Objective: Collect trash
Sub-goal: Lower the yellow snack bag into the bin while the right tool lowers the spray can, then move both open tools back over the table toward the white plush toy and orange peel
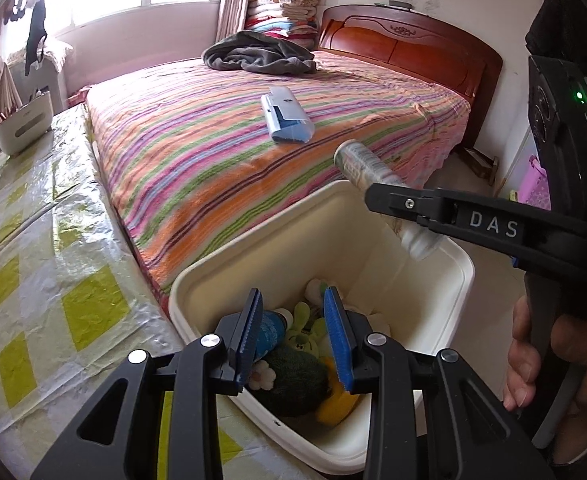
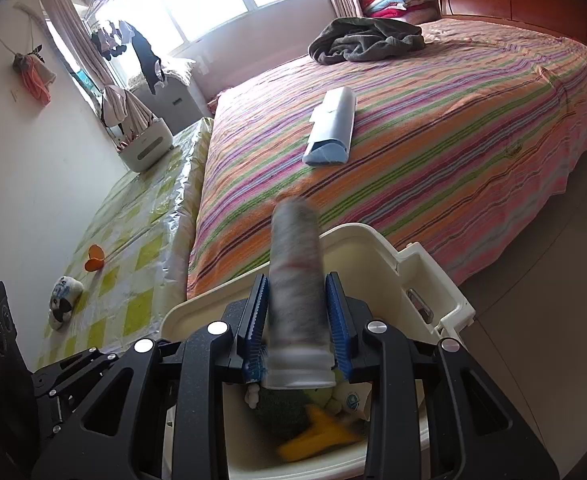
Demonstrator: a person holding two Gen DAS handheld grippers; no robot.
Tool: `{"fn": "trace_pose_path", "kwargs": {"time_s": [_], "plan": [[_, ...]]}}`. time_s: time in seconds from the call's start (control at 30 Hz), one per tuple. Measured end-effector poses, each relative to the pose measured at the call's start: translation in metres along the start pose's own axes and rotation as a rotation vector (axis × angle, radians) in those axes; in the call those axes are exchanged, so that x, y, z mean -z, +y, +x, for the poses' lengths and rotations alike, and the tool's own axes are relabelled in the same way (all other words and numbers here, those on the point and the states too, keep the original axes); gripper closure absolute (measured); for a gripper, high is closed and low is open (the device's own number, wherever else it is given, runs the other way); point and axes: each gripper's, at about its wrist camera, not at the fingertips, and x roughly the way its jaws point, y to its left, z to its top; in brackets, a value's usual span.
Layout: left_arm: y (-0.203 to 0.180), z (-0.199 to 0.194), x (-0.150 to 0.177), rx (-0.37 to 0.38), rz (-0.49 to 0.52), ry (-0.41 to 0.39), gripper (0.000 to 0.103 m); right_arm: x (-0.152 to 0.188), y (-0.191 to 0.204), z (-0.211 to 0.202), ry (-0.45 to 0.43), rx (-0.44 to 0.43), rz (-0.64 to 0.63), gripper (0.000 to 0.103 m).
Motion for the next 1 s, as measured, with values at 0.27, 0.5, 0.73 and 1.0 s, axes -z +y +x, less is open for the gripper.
{"fn": "trace_pose_path", "kwargs": {"time_s": [0.27,0.5,0.73,1.0], "plan": [[0.021,-0.025,0.004,-0.031,-0.046,-0.065,0.035,0.001,0.007,0.004,0.008,-0.001,-0.018,0.073],[0.045,-0.042,0.007,-0.047,-0.090,-0.078,0.034,-0.001,0.017,0.006,0.007,-0.008,-0.027,0.072],[0.062,-0.050,0.014,-0.073,-0.099,-0.079,0.034,-0.002,0.044,0.012,0.013,-0.037,-0.053,0.056],[0.096,-0.067,0.025,-0.119,-0.124,-0.083,0.034,-0.001,0.081,0.022,0.013,-0.059,-0.094,0.037]]}}
